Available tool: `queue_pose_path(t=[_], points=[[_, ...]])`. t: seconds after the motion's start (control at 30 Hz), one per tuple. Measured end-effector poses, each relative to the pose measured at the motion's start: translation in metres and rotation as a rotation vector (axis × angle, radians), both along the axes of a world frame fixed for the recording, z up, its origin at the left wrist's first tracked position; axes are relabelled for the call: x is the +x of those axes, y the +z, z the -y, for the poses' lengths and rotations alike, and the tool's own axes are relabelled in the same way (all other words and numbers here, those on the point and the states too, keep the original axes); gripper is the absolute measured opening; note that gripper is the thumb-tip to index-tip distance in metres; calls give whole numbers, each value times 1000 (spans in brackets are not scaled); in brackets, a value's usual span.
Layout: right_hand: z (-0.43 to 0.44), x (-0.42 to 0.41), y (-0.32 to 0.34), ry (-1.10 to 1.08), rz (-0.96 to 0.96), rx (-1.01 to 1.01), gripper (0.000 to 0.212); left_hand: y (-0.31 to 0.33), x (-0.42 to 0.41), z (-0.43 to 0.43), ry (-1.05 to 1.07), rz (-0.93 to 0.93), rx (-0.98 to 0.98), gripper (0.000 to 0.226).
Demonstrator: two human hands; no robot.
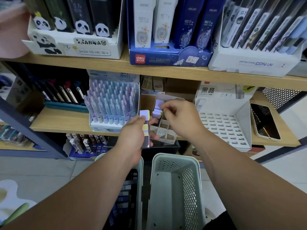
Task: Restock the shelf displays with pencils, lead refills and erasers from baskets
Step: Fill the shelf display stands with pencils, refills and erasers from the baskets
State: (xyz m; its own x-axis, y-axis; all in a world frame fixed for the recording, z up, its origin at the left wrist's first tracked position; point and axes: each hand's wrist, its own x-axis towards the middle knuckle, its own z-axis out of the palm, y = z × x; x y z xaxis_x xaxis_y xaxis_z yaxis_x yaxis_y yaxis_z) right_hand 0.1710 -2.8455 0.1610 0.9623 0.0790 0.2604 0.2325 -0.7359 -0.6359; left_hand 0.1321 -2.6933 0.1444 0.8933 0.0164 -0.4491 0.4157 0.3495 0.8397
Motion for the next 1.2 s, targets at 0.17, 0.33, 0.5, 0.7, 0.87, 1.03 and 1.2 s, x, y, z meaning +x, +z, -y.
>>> queue_pose_path(t=[0.17,0.33,0.5,0.7,0.87,1.03,1.2], points=[[13,4,3,-27,-52,53,22,1,17,7,13,7,64,26],[28,10,3,-146,69,-72,33,2,26,12,-23,69,252,19],[30,13,-2,-254,150,-77,40,1,26,17,-77,173,426,22],[39,13,1,-347,47,-84,42,-2,26,20,-96,268,509,16],[49,14,-4,-251,-83,-105,54,-3,28,20,-81,308,607,18],[51,13,-9,-231,-100,-103,55,-1,26,15,-92,341,682,13],[49,13,-8,-225,-134,-129,50,2,17,-3,-197,302,775,13]])
